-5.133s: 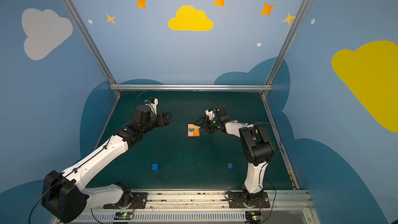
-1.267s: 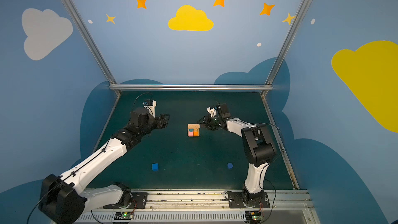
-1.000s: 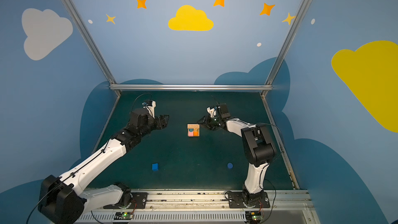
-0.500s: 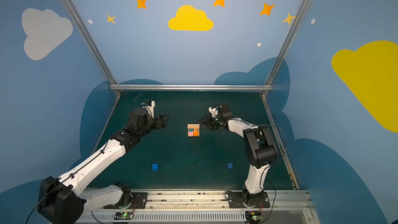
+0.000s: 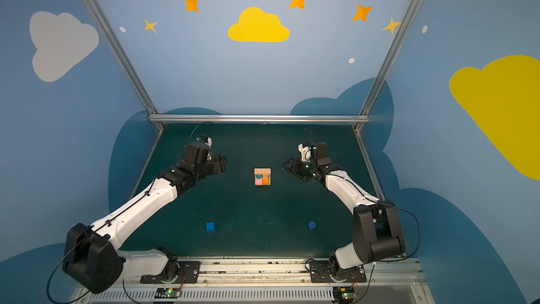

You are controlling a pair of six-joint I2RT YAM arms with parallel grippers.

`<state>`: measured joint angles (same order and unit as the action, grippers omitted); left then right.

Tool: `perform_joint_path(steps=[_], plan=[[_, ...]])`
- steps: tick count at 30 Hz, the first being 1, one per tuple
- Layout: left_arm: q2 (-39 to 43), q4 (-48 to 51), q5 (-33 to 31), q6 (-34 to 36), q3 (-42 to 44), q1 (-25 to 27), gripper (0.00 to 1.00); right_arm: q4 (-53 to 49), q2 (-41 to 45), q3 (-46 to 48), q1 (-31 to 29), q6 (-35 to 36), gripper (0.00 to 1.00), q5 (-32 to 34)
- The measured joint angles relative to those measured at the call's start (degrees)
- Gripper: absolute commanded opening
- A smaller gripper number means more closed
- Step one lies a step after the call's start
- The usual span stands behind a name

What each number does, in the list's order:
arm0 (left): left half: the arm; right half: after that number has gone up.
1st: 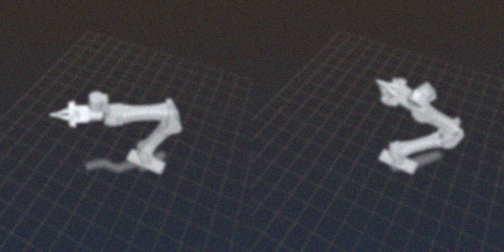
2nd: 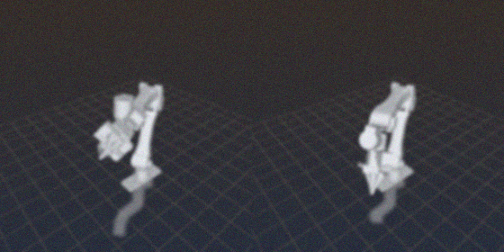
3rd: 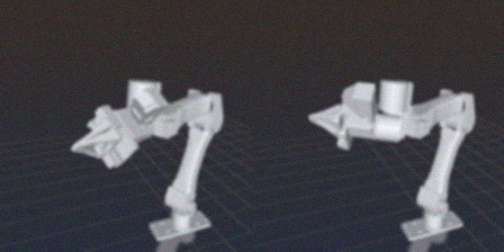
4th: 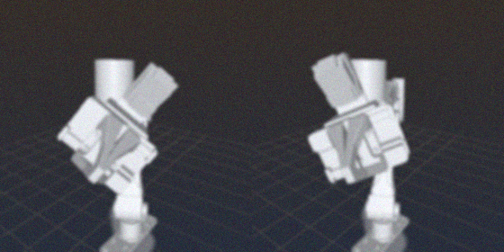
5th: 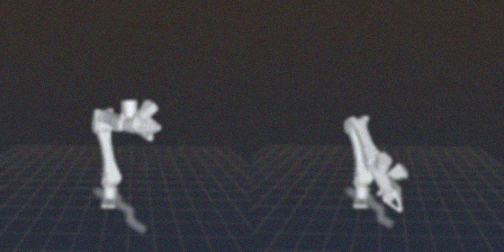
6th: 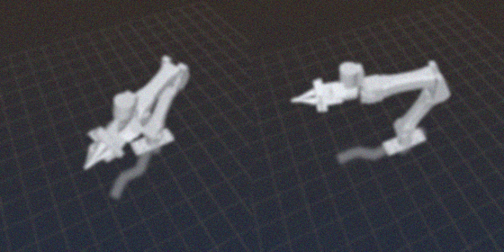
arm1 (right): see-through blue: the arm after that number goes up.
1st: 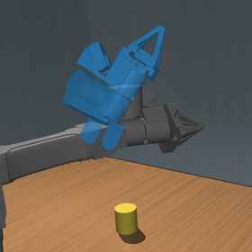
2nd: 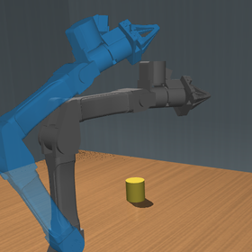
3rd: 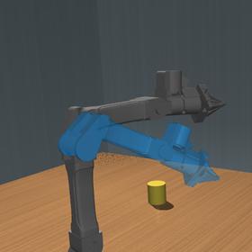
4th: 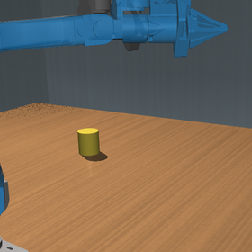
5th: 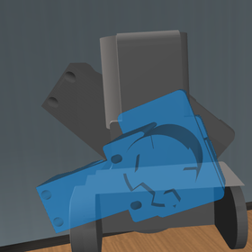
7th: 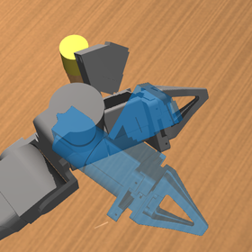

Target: Build the wood block tower

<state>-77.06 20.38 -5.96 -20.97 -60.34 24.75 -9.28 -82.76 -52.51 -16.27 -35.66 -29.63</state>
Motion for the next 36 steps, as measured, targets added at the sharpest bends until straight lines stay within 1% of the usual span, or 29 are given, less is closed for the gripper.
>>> perform_joint_path(steps=[4,7,11,15,20,28,32,36], plan=[[-1.8,5.0,0.5,-2.9,-0.4,0.0,0.71,-0.7,5.1,5.1,0.1,0.1,0.56,3.2],[-0.5,7.2,2.1,-5.6,2.7,0.1,0.72,-0.8,8.0,8.1,0.1,0.1,0.57,5.1],[4.9,12.7,3.3,-8.9,7.8,0.9,0.72,-0.2,10.4,11.3,0.1,0.1,0.57,6.9],[10.6,18.8,3.3,-11.6,8.9,2.3,0.71,1.0,10.7,13.3,0.2,0.0,0.58,7.8],[14.1,23.8,3.3,-15.4,11.6,4.7,0.71,2.9,10.8,14.9,0.3,-0.1,0.59,7.8],[12.6,28.3,4.5,-21.6,17.7,10.3,0.7,2.8,13.7,16.1,0.3,0.0,0.62,9.2],[11.5,28.9,5.2,-24.8,21.1,13.4,0.74,2.3,15.9,16.1,0.5,0.1,0.62,10.4],[11.8,28.9,5.6,-27.6,23.5,14.1,0.74,1.6,17.1,16.3,1.0,0.1,0.63,11.0]])
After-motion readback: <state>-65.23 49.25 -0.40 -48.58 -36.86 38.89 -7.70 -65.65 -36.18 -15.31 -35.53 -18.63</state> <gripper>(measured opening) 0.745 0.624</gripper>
